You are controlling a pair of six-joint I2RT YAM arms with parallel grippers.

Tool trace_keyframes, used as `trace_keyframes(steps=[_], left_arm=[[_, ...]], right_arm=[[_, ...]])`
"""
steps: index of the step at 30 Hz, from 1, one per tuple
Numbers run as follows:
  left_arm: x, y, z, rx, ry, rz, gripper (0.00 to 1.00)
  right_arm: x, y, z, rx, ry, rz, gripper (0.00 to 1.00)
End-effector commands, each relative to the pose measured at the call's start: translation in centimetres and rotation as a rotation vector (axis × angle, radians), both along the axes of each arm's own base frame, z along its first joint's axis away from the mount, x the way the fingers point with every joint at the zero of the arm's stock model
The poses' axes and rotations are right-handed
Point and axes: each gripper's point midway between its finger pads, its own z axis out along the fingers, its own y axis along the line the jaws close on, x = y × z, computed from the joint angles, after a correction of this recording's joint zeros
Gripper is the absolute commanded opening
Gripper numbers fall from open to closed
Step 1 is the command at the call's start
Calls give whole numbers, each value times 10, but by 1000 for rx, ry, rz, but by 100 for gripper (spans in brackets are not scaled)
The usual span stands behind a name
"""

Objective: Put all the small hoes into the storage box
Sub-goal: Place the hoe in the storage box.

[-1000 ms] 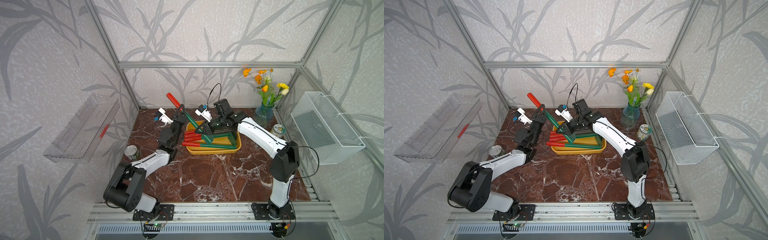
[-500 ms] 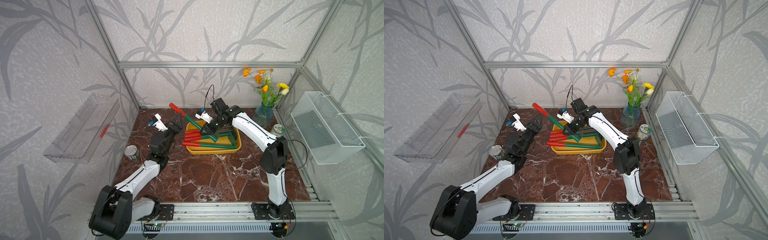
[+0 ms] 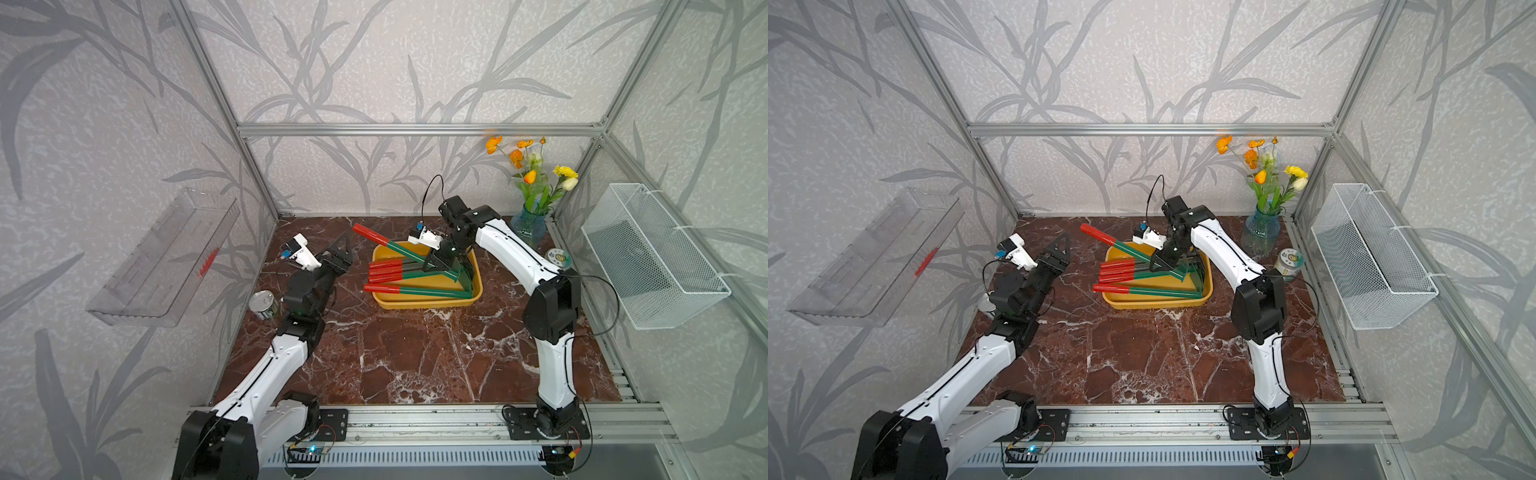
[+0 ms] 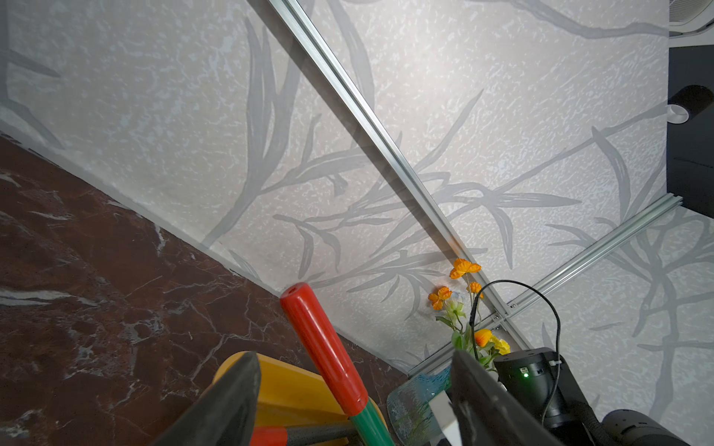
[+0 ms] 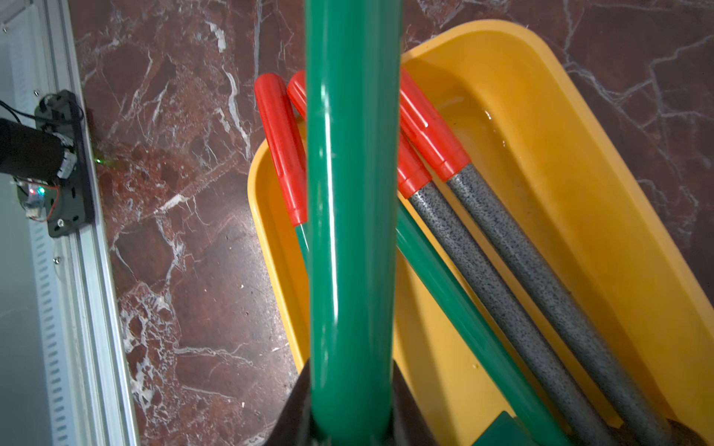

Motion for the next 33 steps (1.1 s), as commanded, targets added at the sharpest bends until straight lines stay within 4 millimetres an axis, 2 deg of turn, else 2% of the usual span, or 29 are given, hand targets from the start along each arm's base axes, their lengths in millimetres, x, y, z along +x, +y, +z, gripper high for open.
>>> trace_keyframes(steps=[1, 9, 20, 26, 33], left_arm=[[-7, 6, -3, 51, 15, 14, 76], [-10, 11, -1, 74, 26, 25, 75], [-14, 15, 2, 100, 31, 33, 75], [-16, 17, 2, 107, 36, 36, 74], [-17, 17, 2, 111, 39, 38, 74]], right_arm=[[-6, -9, 5, 5, -69, 102, 0], [-9, -28, -17, -32, -61, 118, 0], [-7, -41, -49, -87, -101, 179, 0], [5, -43, -55, -91, -171, 224, 0], [10, -43, -63, -95, -197, 261, 0]])
